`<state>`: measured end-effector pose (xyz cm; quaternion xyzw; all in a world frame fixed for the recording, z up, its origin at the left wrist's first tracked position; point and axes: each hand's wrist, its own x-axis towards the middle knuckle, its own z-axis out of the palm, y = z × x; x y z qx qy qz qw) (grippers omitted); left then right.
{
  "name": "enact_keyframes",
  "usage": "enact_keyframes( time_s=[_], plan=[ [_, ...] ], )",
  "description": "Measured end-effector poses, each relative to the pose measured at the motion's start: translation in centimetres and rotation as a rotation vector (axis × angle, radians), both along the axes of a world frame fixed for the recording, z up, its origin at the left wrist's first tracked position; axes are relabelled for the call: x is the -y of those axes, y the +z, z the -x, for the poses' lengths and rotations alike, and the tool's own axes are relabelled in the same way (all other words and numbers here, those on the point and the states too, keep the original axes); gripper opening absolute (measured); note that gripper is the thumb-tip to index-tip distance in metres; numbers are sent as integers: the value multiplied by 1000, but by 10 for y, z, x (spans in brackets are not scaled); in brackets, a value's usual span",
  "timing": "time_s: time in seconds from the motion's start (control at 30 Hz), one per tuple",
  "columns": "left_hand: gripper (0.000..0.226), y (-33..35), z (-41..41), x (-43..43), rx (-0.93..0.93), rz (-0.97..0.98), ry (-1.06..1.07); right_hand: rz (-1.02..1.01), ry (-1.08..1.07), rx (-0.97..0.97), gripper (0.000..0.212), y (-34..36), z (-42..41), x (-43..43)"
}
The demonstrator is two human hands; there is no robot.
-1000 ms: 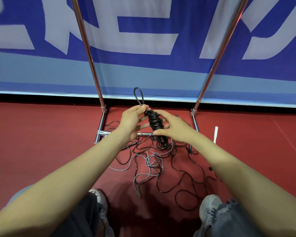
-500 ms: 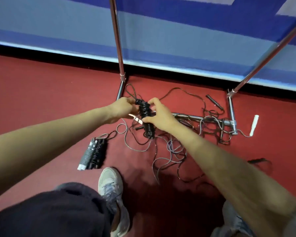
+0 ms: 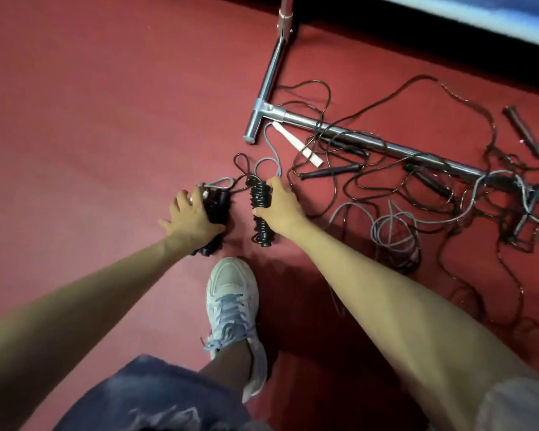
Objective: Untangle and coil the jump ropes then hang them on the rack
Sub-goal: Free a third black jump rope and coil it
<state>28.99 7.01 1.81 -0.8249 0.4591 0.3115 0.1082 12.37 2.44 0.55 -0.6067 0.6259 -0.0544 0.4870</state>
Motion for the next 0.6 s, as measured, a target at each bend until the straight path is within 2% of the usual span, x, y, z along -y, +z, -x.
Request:
enact_keyframes(
  time_s=[0.07,0.17,0.37,0.6],
  plan=[
    [94,-10,-5,-8,-54,22,90,-5,-18,0,56,-8,-10,-4],
    [84,-18,-10,-8,-87,83,73,16,-56,48,70,-13,-23,-7],
    [83,-29,-19,17,-124,161,216,2,-118,105,67,-22,-47,-13],
    [86,-30,-30,20,-156,119,26,-30,-183,103,52,-25,-70,-25]
  ],
)
